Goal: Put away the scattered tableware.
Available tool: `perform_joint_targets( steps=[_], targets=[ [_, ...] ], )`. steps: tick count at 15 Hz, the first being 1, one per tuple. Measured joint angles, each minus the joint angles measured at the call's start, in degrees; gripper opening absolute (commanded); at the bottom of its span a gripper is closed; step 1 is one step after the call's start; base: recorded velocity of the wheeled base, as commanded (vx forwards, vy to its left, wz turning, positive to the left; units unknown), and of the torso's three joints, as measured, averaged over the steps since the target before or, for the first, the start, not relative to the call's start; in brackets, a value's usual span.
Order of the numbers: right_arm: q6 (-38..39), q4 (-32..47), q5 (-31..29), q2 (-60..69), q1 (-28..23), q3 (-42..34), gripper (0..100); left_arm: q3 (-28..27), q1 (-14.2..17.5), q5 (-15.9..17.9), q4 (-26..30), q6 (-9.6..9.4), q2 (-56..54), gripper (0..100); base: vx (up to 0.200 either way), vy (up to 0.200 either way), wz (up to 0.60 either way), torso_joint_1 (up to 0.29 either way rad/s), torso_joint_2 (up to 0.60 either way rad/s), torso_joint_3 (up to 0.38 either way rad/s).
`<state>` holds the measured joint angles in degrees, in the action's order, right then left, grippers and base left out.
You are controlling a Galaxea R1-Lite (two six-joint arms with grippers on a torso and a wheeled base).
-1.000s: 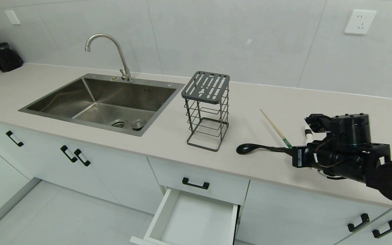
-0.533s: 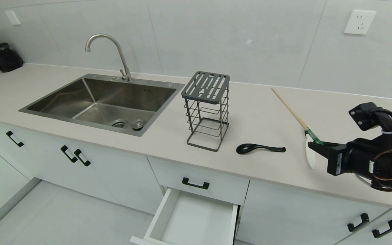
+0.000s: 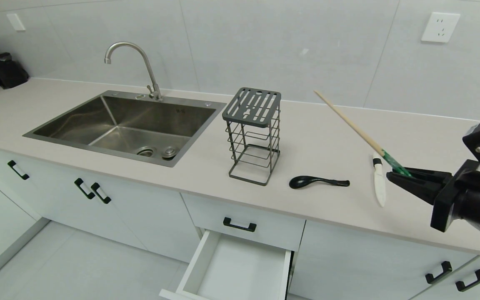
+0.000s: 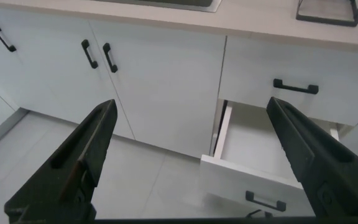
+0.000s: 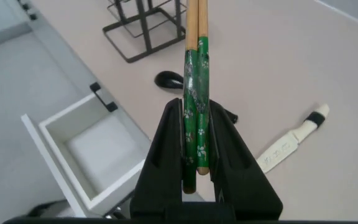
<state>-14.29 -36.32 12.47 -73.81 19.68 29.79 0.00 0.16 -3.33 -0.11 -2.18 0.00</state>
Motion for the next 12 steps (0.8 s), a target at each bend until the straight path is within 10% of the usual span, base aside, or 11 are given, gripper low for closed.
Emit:
perform_joint_targets(
  steps=[7, 12],
  targets=[
    [-4.5, 1.3, -0.9, -0.2, 8.2, -0.9, 0, 0.0, 0.0, 2.1, 0.0, -2.96, 0.0, 100, 0.000, 0.000, 0.00, 0.000, 0.00, 0.000],
    [-4.7, 1.2, -1.1, -2.2, 14.7, -0.6, 0, 0.0, -0.1, 2.2, 0.0, -1.40, 0.0, 100, 0.000, 0.000, 0.00, 0.000, 0.00, 0.000]
  ],
)
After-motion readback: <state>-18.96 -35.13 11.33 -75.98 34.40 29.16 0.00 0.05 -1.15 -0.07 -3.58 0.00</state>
